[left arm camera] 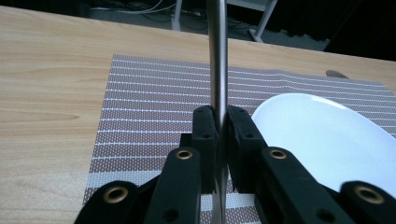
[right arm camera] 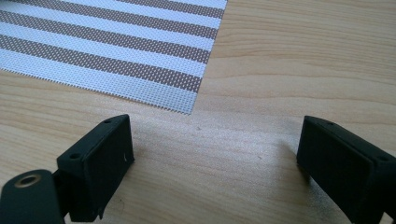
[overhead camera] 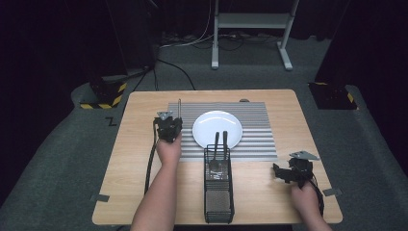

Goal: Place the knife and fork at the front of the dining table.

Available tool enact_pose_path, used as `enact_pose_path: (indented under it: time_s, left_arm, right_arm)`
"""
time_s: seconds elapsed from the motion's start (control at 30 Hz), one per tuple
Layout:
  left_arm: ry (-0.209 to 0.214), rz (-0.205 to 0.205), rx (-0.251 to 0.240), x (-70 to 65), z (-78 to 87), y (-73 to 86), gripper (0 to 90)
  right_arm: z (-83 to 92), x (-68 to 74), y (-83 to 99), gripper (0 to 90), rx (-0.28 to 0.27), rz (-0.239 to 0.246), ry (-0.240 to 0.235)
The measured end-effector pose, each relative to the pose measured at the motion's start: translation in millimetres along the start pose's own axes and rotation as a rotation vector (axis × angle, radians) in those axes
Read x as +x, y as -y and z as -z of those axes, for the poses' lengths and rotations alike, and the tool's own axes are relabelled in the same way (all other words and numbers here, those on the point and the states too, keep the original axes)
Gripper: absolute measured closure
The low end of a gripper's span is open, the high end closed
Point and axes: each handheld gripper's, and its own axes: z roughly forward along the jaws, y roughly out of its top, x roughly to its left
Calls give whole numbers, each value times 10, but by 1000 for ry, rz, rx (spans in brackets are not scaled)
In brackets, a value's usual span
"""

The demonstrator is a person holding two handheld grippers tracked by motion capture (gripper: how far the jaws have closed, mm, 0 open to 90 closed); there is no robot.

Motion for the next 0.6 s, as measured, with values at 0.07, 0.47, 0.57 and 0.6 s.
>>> enact_pose_path:
  time_s: [0.07,0.47,0.57,0.6]
  left_arm:
    - [1,-1,2,-1,-18,5,822]
    - [-28,50,26,49,-134,40,822]
    - [-35,73,38,79,-181,52,822]
    - [-34,77,43,81,-202,60,822]
  right_arm:
    - [0,0,0,103,0,0,0]
    - [0,0,0,103,0,0,0]
    - [0,0,0,103,0,0,0]
    - [0,0,0,103,0,0,0]
